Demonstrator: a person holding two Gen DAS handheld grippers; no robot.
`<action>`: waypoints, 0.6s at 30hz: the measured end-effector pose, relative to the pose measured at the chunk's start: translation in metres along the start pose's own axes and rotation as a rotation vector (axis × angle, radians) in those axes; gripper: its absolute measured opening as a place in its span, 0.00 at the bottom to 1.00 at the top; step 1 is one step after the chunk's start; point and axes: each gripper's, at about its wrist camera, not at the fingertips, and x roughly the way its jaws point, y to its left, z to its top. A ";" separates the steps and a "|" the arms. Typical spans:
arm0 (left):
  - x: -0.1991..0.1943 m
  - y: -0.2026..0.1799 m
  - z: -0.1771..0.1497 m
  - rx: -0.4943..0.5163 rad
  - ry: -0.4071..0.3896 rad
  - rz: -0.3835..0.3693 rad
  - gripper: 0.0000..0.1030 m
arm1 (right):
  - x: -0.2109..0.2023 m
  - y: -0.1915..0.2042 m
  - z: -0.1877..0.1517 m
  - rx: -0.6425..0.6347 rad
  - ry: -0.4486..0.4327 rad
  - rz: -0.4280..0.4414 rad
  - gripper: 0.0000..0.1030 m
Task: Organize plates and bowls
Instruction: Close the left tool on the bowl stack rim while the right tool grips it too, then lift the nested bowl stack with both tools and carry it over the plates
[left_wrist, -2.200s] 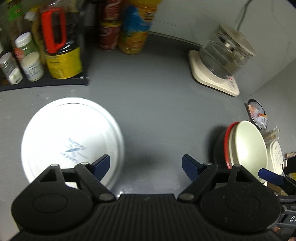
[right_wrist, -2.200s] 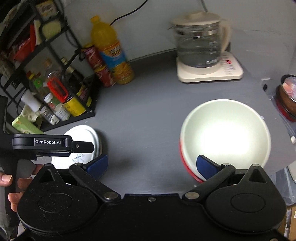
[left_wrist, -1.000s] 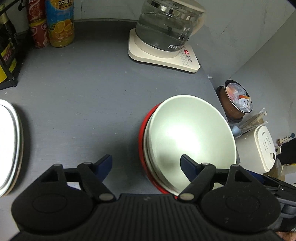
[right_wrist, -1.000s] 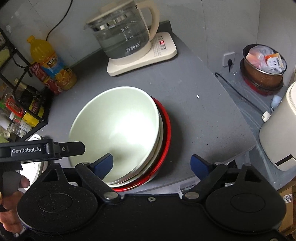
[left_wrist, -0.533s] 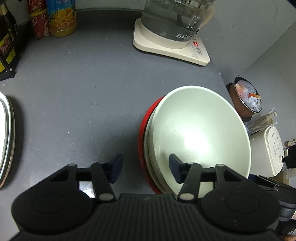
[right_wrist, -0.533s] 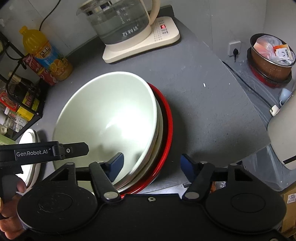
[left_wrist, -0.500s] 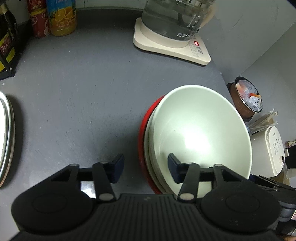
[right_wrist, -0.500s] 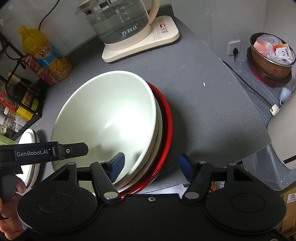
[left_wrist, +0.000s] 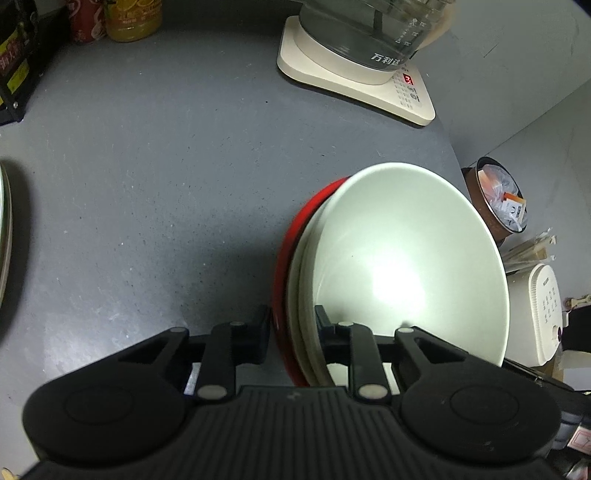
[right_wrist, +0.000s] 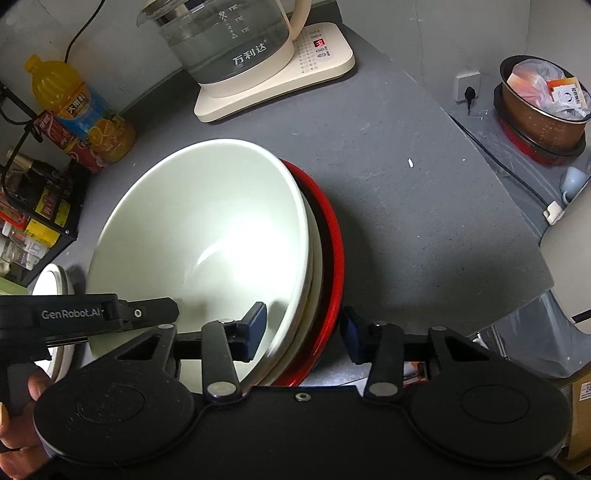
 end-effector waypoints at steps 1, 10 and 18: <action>0.000 0.000 0.000 0.002 0.002 0.001 0.21 | 0.000 -0.001 0.000 0.008 -0.001 0.003 0.35; -0.008 0.014 -0.001 -0.005 -0.009 0.001 0.21 | -0.001 0.015 -0.004 -0.009 -0.018 0.010 0.30; -0.036 0.046 0.006 -0.016 -0.046 -0.022 0.21 | -0.005 0.053 -0.008 -0.021 -0.045 0.024 0.30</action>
